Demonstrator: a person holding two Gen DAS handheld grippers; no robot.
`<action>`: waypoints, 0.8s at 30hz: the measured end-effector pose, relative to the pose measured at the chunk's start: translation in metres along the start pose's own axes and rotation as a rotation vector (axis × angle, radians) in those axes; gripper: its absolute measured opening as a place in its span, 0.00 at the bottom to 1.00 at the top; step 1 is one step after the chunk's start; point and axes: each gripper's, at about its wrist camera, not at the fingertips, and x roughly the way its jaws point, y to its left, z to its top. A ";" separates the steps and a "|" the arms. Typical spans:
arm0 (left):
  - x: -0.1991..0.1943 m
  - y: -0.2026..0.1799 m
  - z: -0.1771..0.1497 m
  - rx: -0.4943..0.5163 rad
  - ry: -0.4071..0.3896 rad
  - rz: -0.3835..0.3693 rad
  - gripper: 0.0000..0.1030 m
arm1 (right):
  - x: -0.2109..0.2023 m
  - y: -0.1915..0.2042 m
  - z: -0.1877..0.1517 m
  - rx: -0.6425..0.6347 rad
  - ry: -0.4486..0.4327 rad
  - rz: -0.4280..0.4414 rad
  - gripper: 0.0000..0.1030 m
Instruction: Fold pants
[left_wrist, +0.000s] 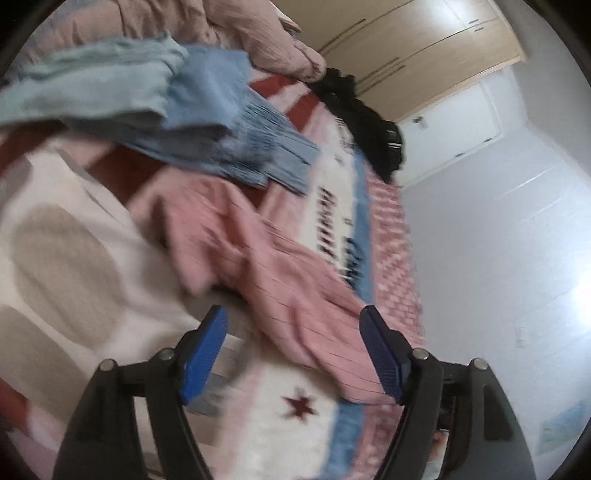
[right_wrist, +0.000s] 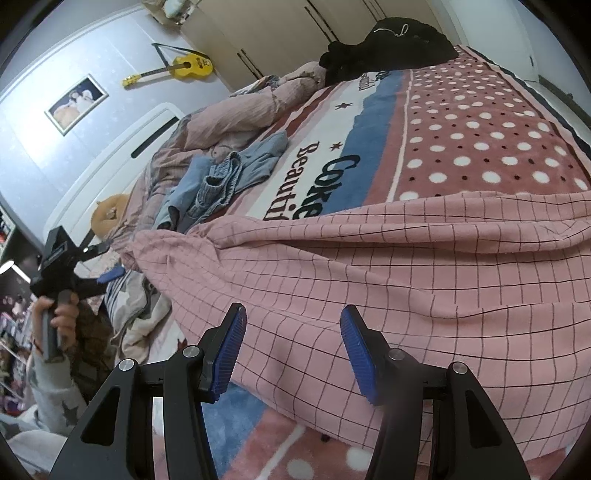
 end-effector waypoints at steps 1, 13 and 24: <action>0.002 -0.003 -0.001 -0.009 0.004 -0.013 0.69 | 0.001 0.001 0.000 0.000 0.001 0.004 0.48; 0.081 0.016 0.035 -0.063 0.058 0.217 0.72 | -0.005 -0.007 -0.002 0.017 -0.011 0.011 0.48; 0.080 0.009 0.054 0.004 -0.102 0.307 0.05 | -0.008 -0.018 -0.007 0.034 0.000 -0.013 0.48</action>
